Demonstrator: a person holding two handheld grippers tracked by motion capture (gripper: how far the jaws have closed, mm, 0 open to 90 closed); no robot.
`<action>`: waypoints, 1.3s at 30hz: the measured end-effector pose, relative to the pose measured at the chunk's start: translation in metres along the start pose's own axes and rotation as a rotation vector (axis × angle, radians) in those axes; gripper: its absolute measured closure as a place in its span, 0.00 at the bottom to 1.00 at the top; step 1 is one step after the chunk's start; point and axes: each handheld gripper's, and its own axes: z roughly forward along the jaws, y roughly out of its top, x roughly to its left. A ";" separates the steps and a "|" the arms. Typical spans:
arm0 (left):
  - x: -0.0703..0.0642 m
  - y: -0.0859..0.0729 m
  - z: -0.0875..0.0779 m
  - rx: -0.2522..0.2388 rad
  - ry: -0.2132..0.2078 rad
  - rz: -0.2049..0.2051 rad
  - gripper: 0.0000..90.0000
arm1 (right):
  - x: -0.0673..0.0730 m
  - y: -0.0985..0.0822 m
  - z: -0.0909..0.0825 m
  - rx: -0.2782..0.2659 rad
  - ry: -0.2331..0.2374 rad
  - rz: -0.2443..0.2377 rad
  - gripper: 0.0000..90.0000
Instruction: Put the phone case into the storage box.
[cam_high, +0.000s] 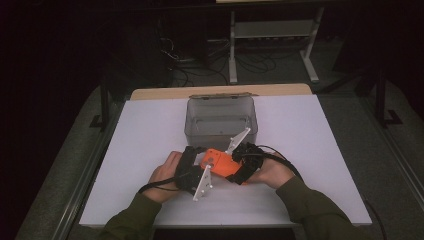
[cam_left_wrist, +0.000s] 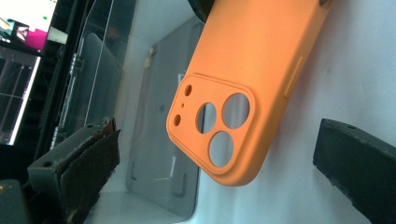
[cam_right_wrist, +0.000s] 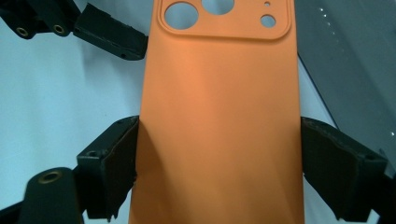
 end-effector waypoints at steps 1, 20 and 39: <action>0.000 0.000 0.000 0.004 0.004 0.008 0.00 | 0.000 0.000 0.000 0.000 0.000 0.002 0.17; -0.014 0.009 0.003 0.048 0.086 0.112 0.00 | -0.001 0.001 -0.003 -0.002 0.006 0.014 0.17; -0.018 0.016 0.005 0.043 0.143 0.146 0.00 | 0.003 0.022 -0.003 -0.025 0.029 0.000 0.17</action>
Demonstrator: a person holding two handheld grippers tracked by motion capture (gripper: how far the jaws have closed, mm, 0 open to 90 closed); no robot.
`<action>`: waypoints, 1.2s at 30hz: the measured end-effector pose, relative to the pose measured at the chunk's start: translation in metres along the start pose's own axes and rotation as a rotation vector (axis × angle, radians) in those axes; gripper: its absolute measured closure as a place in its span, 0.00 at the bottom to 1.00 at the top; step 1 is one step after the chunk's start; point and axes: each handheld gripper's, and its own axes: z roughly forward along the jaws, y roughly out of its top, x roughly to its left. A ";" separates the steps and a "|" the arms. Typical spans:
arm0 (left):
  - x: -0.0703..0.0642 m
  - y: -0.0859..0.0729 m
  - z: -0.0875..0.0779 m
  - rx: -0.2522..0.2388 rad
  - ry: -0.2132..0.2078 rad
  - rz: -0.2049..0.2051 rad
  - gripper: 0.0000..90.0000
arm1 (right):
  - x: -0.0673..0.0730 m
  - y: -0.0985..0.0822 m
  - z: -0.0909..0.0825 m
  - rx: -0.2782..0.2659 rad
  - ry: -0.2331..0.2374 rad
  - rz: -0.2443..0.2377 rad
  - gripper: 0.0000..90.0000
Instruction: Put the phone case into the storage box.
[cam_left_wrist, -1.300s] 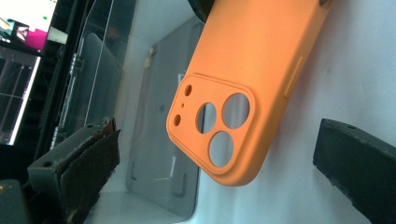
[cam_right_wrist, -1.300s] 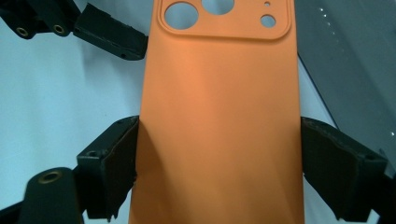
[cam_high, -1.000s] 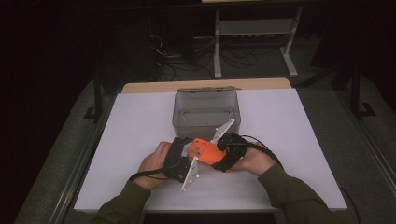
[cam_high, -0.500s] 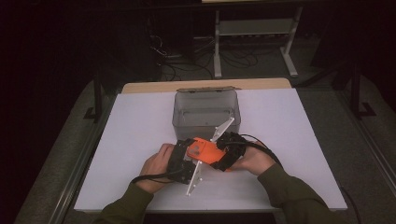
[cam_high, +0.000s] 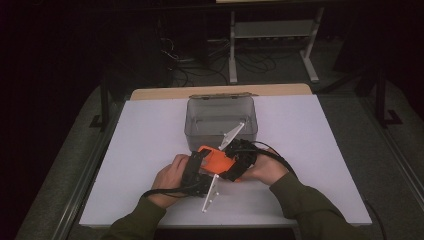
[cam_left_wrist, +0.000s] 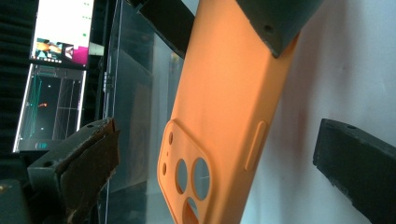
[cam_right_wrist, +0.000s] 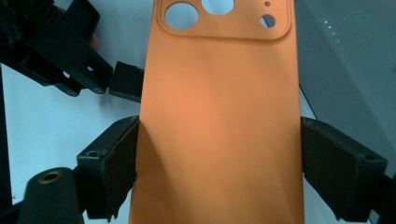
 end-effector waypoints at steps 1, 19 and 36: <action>0.000 0.000 0.000 0.001 0.001 0.002 0.00 | 0.000 0.000 0.000 0.000 0.001 0.002 0.17; -0.008 0.004 0.002 0.000 0.056 0.055 0.19 | 0.000 -0.001 0.002 0.007 0.002 -0.008 0.17; -0.014 0.009 0.001 0.027 0.094 0.151 0.42 | -0.001 0.000 0.001 -0.001 0.001 0.003 0.17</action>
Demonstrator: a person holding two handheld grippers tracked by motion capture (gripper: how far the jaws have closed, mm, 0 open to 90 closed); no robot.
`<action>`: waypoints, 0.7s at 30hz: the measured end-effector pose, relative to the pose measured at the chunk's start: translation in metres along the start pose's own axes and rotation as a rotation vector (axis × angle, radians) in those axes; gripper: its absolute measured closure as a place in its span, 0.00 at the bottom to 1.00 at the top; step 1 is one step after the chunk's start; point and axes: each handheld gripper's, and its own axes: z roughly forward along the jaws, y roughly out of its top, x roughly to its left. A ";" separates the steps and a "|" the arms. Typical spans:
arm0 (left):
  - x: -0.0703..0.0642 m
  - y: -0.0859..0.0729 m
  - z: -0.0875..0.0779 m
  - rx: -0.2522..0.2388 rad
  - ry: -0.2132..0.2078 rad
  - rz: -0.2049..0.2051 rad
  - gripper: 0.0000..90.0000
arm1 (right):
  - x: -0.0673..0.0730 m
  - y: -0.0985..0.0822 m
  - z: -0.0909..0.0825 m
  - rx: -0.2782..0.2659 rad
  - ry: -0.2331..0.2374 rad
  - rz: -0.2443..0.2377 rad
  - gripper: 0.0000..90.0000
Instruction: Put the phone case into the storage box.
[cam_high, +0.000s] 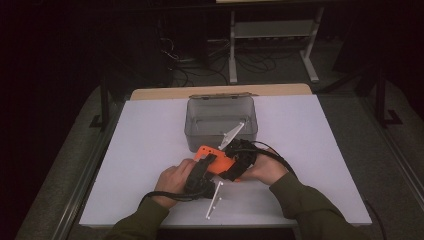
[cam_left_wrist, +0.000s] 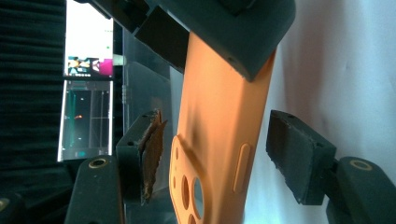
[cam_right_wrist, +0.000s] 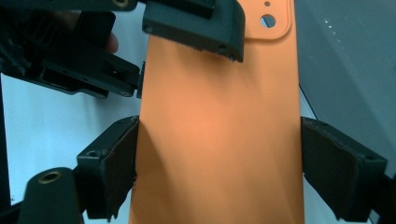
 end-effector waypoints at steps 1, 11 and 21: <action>0.000 0.001 0.000 0.005 0.003 0.009 0.43 | 0.000 0.000 0.000 0.000 0.000 0.001 0.17; -0.002 0.005 0.002 0.034 0.040 0.038 0.49 | 0.000 0.001 0.000 -0.001 0.000 0.000 0.17; -0.004 0.009 0.004 0.044 0.067 0.049 0.56 | 0.001 0.002 0.000 -0.008 0.006 0.001 0.17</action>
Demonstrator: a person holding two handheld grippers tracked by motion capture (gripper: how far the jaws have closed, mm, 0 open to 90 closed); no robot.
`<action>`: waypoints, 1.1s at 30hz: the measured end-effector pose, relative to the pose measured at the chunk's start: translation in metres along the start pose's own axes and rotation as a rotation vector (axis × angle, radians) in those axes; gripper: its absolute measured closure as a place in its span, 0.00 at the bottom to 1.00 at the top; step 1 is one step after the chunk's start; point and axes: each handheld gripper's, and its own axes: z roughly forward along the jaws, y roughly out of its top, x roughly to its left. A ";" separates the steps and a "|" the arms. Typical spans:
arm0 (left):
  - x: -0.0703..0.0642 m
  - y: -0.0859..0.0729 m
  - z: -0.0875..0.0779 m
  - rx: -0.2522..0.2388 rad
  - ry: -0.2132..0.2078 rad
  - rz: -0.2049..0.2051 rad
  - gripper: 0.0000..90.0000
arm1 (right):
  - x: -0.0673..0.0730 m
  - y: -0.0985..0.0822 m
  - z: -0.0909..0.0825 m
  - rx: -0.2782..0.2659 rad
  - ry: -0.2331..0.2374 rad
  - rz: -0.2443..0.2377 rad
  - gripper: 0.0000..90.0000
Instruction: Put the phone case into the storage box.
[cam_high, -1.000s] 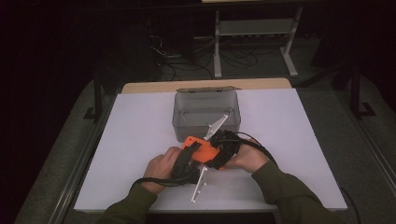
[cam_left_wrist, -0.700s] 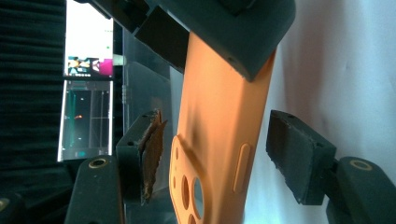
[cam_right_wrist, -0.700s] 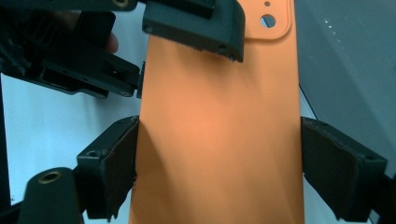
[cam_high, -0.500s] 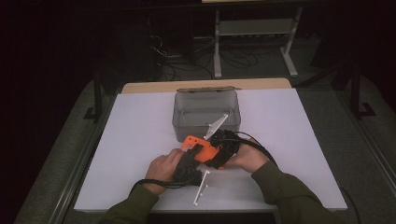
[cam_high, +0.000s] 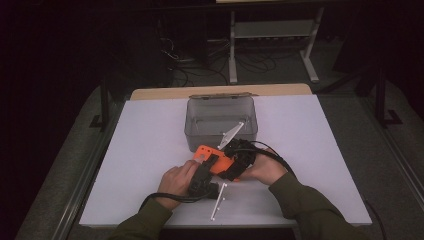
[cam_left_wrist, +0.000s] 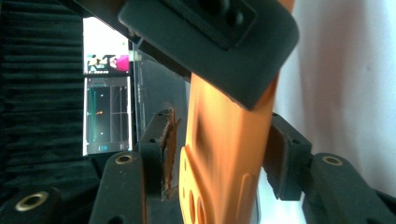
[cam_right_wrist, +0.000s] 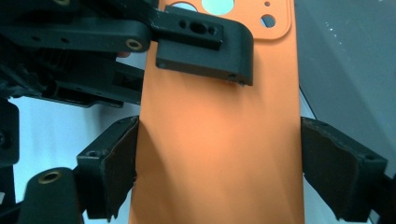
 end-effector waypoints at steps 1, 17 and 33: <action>0.000 0.001 0.000 0.004 0.001 0.005 0.56 | 0.000 0.000 0.000 0.000 0.001 0.002 0.17; 0.000 0.005 0.000 0.016 0.024 0.024 0.67 | 0.001 0.001 0.001 -0.002 0.004 0.003 0.17; -0.001 0.005 -0.003 0.008 0.015 0.032 0.70 | -0.004 -0.001 -0.001 -0.004 -0.006 0.020 0.17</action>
